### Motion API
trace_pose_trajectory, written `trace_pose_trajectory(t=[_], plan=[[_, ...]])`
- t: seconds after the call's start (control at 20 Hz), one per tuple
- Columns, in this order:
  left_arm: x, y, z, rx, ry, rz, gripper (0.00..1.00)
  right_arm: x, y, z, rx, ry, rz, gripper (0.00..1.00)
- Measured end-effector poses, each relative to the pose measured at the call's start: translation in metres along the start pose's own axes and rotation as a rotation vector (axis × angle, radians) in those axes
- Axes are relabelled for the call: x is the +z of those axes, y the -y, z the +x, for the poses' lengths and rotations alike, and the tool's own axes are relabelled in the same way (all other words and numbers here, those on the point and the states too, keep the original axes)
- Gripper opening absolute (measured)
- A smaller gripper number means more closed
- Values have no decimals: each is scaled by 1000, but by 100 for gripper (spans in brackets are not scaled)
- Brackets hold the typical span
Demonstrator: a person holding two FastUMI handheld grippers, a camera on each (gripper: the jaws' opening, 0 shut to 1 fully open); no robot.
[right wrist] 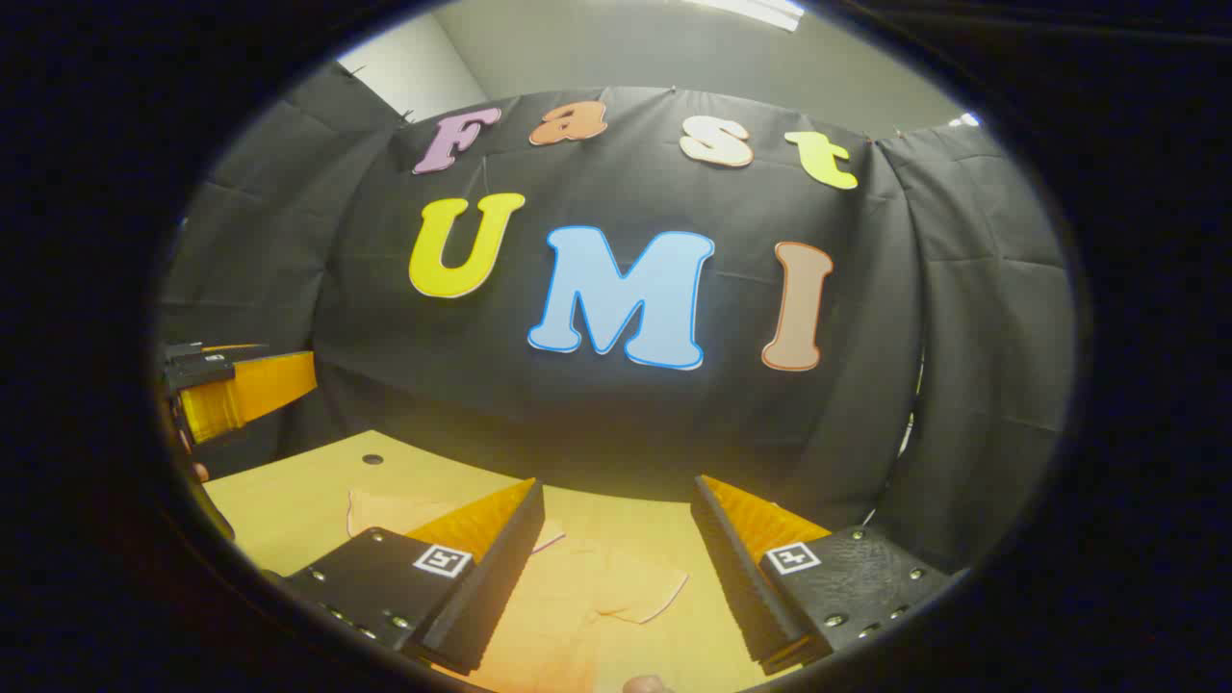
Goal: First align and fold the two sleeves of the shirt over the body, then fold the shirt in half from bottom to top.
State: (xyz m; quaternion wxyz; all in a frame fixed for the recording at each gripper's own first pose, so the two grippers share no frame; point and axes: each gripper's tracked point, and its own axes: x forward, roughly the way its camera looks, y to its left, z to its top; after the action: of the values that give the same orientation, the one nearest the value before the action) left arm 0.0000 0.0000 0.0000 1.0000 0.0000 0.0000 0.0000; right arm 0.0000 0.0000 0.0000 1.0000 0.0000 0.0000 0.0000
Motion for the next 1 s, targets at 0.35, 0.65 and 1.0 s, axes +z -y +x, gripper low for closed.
trace_pose_trajectory(t=[0.35, 0.65, 1.0], plan=[[-5, 2, 14, -20, -15, -1, 94, -4, 10, 5, -47, -5, -14, 94], [-10, 2, 25, -31, -25, -3, 95, -14, 12, 18, -58, -51, 9, 94], [-16, 0, 32, -34, -36, -6, 95, -23, 12, 29, -54, -90, 25, 95]])
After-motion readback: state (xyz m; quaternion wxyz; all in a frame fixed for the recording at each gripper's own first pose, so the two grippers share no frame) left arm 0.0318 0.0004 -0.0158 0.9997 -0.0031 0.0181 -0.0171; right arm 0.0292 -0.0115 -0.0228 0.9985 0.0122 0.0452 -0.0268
